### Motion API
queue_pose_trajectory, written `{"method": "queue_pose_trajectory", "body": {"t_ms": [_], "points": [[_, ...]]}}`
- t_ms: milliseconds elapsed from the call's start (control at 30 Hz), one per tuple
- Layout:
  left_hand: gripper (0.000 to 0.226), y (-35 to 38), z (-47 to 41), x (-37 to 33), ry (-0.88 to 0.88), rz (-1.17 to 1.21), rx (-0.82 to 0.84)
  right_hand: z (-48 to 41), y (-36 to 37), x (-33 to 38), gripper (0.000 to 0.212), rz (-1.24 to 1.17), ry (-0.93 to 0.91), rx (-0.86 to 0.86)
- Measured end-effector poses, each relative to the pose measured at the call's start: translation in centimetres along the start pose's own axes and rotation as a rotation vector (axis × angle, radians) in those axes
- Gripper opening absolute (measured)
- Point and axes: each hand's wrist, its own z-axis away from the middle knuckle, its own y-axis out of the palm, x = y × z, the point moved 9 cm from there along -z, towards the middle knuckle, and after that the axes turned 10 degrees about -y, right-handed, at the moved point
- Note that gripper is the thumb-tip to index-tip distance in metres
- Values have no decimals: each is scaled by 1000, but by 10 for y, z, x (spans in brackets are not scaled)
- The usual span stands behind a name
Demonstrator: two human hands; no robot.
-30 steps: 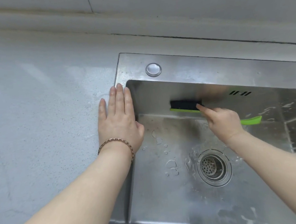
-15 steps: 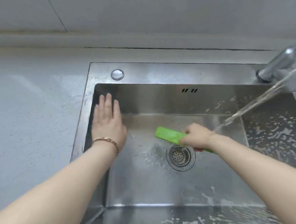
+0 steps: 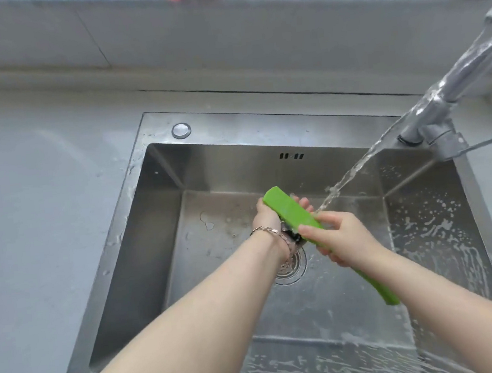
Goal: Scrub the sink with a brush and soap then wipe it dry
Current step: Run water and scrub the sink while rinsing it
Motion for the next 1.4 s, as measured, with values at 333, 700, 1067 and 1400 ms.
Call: {"method": "queue_pose_trajectory", "body": {"t_ms": [333, 700, 1067, 1400], "points": [[22, -78, -2, -79, 138, -517, -413, -88, 13, 75, 55, 1128, -798, -238], [23, -104, -29, -115, 172, -625, -494, -166, 78, -13, 60, 1417, -414, 232], [46, -79, -34, -55, 118, -320, -365, -41, 27, -43, 28, 290, 93, 181], [37, -23, -27, 6, -17, -327, -250, 12, 11, -46, 20, -156, 165, -46]]}}
